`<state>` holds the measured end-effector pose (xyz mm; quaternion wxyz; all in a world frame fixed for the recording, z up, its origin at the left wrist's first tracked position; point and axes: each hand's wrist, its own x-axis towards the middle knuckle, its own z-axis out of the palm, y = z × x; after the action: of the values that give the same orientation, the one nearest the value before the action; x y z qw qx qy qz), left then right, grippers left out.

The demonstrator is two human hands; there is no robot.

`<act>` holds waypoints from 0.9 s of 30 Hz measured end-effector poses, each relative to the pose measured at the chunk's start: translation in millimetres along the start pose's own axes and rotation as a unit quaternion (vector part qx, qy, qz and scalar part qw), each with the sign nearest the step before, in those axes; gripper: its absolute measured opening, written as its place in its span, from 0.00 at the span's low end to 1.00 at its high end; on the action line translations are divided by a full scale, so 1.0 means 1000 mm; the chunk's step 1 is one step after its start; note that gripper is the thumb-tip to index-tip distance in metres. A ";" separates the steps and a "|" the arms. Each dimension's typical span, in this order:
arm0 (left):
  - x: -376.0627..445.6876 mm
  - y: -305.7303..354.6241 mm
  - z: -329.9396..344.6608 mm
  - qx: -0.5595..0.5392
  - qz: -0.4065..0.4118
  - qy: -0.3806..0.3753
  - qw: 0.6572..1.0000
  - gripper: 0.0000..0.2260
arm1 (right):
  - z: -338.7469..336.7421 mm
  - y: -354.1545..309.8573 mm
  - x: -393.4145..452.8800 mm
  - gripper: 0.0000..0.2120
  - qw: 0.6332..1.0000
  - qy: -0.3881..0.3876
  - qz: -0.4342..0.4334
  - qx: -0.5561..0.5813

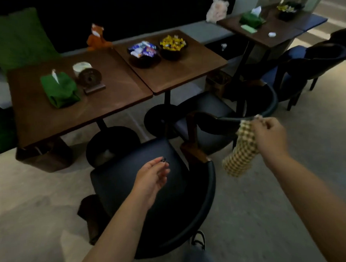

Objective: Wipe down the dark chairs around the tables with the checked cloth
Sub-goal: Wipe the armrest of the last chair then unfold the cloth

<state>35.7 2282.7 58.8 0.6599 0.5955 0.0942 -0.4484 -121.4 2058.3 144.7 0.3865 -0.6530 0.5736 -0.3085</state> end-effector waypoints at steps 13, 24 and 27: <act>0.124 -0.138 0.078 0.182 -0.122 0.061 0.974 0.14 | 0.108 0.145 0.045 0.21 0.884 -0.367 0.151 -0.247; 0.184 -0.173 0.064 0.296 -0.243 -0.020 0.924 0.44 | 0.140 0.175 0.051 0.29 0.840 -0.462 0.247 -0.141; 0.187 -0.160 0.063 0.280 -0.269 -0.037 0.921 0.42 | 0.146 0.172 0.058 0.18 0.839 -0.467 0.248 -0.131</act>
<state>5.8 2156.0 -159.5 0.3234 0.6911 0.0965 -0.6391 -76.3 2015.6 -79.8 0.5830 -0.6002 0.5027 0.2171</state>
